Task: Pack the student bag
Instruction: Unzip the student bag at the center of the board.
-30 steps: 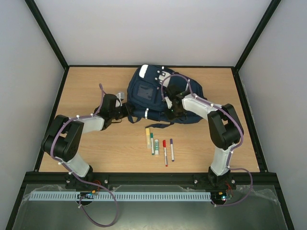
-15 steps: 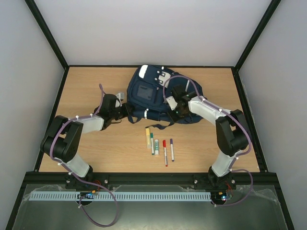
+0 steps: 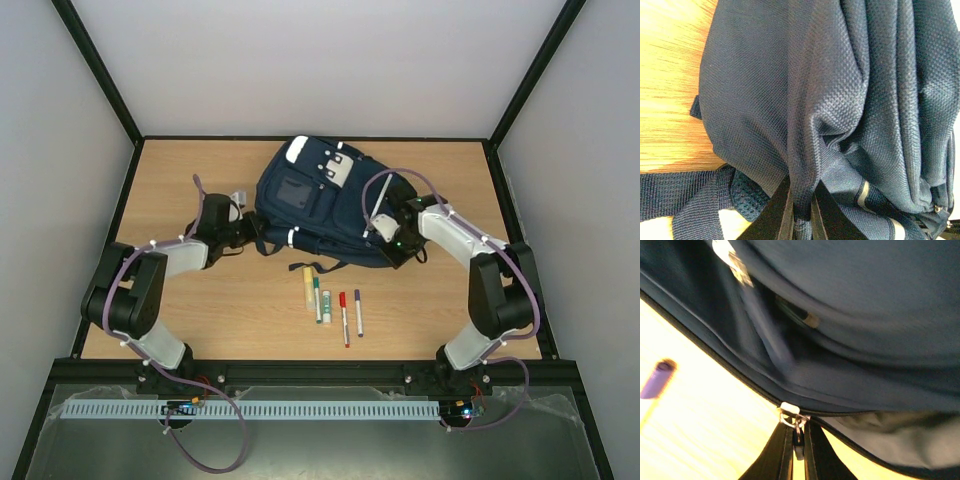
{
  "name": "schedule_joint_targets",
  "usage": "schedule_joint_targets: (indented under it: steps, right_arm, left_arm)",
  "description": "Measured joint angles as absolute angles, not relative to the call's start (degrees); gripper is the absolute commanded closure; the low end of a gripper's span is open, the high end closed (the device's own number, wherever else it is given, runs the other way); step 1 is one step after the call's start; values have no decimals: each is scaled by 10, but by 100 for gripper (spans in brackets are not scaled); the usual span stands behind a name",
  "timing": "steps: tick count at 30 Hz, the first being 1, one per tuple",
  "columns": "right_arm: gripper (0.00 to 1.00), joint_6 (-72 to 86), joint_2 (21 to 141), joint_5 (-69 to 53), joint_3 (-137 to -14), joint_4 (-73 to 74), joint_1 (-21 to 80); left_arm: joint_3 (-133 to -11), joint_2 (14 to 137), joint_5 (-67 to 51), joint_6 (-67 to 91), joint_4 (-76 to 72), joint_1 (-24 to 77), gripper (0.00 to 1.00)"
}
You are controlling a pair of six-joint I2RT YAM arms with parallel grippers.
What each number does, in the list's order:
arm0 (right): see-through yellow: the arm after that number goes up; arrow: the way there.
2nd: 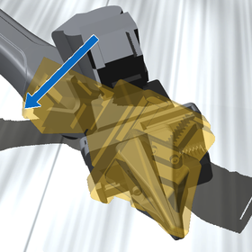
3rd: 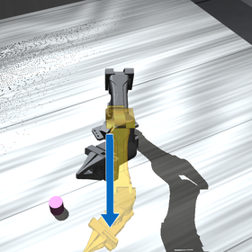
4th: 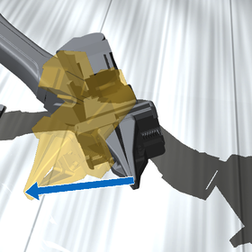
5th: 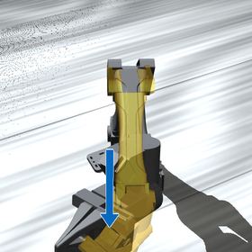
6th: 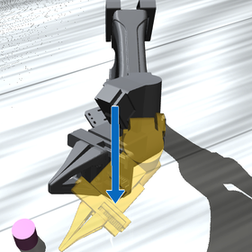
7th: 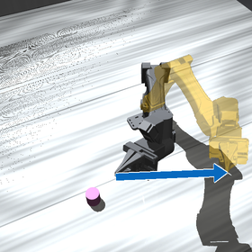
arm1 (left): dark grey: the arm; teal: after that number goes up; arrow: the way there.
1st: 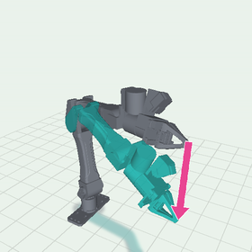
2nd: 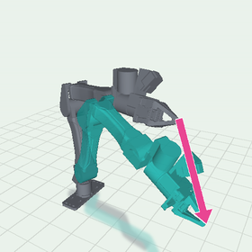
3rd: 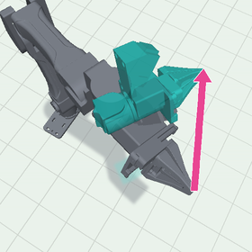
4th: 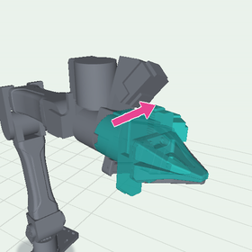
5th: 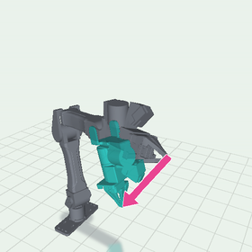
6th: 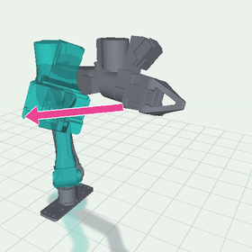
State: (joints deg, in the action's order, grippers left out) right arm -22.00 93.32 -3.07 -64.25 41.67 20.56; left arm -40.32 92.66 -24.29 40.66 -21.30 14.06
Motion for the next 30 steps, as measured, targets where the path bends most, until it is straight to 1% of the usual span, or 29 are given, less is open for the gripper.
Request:
schedule_joint_targets:
  steps: [7, 11, 12, 13, 14, 19, 21, 23, 26, 30]
  right_arm:
    - [99, -270, 930, -19, -638, 444, 136]
    - [99, -294, 921, -24, -629, 440, 116]
    - [99, -298, 917, -27, -625, 437, 114]
    - [99, -301, 913, -34, -623, 437, 114]
    - [99, -304, 908, -43, -622, 437, 114]
    - [99, -309, 872, -77, -609, 444, 126]
    - [99, -306, 852, -79, -594, 446, 147]
    - [99, -300, 835, -81, -582, 447, 180]
    - [99, -288, 826, -90, -575, 451, 228]
    - [99, -265, 829, -106, -575, 451, 276]
  left_arm:
    - [-419, 954, -263, 418, -210, 108, 98]
    - [-456, 987, -288, 428, -199, 90, 97]
    - [-469, 997, -291, 429, -193, 88, 96]
    - [-491, 1013, -295, 431, -185, 86, 93]
    - [-506, 1025, -297, 432, -182, 85, 88]
    - [-594, 1079, -288, 442, -171, 77, 49]
    - [-610, 1074, -267, 437, -152, 78, 40]
    - [-612, 1048, -228, 432, -122, 84, 37]
    - [-605, 981, -173, 426, -68, 113, 37]
    - [-585, 872, -139, 431, -21, 189, 40]
